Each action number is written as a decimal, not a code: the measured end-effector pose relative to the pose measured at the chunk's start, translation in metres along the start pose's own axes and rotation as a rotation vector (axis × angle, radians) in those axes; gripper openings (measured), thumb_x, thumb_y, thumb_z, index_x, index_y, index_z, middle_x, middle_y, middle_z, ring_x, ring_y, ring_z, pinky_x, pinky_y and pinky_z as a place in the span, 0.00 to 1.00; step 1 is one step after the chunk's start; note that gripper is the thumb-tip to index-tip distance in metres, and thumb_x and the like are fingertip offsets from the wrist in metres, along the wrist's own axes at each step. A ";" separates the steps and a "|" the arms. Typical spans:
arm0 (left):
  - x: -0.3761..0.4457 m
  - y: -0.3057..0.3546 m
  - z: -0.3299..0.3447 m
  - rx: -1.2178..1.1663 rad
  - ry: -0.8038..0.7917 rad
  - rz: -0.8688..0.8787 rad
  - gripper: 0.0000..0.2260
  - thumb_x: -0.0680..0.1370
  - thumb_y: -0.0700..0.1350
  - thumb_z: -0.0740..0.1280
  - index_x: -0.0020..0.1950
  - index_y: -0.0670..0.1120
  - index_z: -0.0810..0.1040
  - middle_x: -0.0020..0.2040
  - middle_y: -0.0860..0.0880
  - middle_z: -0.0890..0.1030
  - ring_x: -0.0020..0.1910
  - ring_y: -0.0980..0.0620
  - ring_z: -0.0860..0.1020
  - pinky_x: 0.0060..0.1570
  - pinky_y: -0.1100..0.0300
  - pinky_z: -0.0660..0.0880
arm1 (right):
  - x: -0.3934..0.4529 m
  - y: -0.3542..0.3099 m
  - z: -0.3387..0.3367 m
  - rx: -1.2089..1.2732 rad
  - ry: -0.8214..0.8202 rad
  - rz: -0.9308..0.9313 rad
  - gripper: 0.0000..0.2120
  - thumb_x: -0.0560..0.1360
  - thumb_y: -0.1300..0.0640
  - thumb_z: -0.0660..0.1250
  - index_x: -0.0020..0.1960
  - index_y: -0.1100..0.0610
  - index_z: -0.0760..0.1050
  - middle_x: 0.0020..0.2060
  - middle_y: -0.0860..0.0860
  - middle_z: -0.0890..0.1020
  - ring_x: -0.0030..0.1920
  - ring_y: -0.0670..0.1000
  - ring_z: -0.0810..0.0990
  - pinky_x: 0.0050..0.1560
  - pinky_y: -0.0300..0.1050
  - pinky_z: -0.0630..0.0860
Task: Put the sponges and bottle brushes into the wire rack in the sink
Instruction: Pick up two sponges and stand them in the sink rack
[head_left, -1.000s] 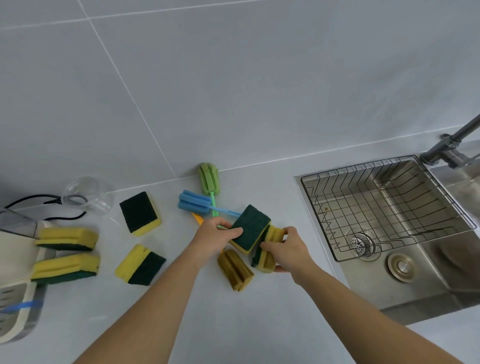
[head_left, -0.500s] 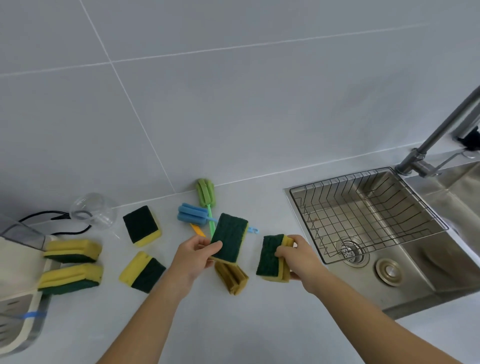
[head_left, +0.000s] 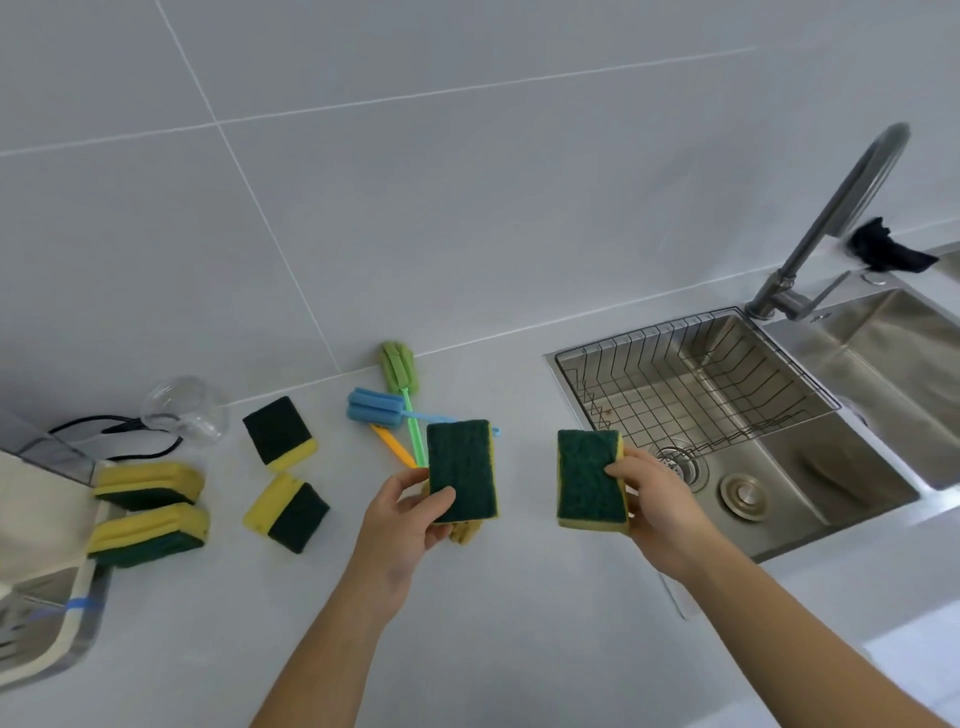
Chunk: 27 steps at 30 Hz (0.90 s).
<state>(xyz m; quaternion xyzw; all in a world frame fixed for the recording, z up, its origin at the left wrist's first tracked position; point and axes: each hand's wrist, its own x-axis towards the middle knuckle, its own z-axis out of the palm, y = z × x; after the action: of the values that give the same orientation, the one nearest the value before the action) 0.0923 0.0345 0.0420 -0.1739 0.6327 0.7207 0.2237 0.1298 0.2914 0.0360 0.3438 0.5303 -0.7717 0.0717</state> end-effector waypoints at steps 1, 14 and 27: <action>-0.002 -0.001 0.004 -0.011 -0.017 -0.002 0.11 0.77 0.38 0.68 0.58 0.48 0.75 0.51 0.43 0.85 0.50 0.45 0.84 0.49 0.55 0.79 | -0.001 0.000 -0.005 0.035 0.006 0.000 0.13 0.80 0.64 0.59 0.62 0.57 0.75 0.56 0.58 0.81 0.57 0.60 0.81 0.48 0.55 0.81; 0.020 -0.001 0.093 -0.010 0.051 -0.028 0.10 0.77 0.39 0.69 0.58 0.44 0.81 0.51 0.44 0.85 0.46 0.48 0.80 0.45 0.57 0.76 | 0.035 -0.055 -0.094 0.187 0.008 0.038 0.12 0.82 0.58 0.57 0.61 0.56 0.76 0.54 0.59 0.83 0.53 0.61 0.83 0.58 0.63 0.78; 0.082 -0.028 0.237 0.024 0.131 -0.126 0.08 0.78 0.39 0.68 0.57 0.45 0.79 0.52 0.47 0.85 0.54 0.51 0.82 0.52 0.61 0.77 | 0.140 -0.115 -0.198 0.129 0.002 0.080 0.15 0.79 0.61 0.63 0.65 0.58 0.75 0.56 0.61 0.83 0.50 0.60 0.84 0.45 0.54 0.82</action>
<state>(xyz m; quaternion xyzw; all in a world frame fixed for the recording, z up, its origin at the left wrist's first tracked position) 0.0464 0.2800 0.0079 -0.2574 0.6425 0.6846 0.2286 0.0600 0.5480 -0.0002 0.3692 0.4656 -0.8003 0.0796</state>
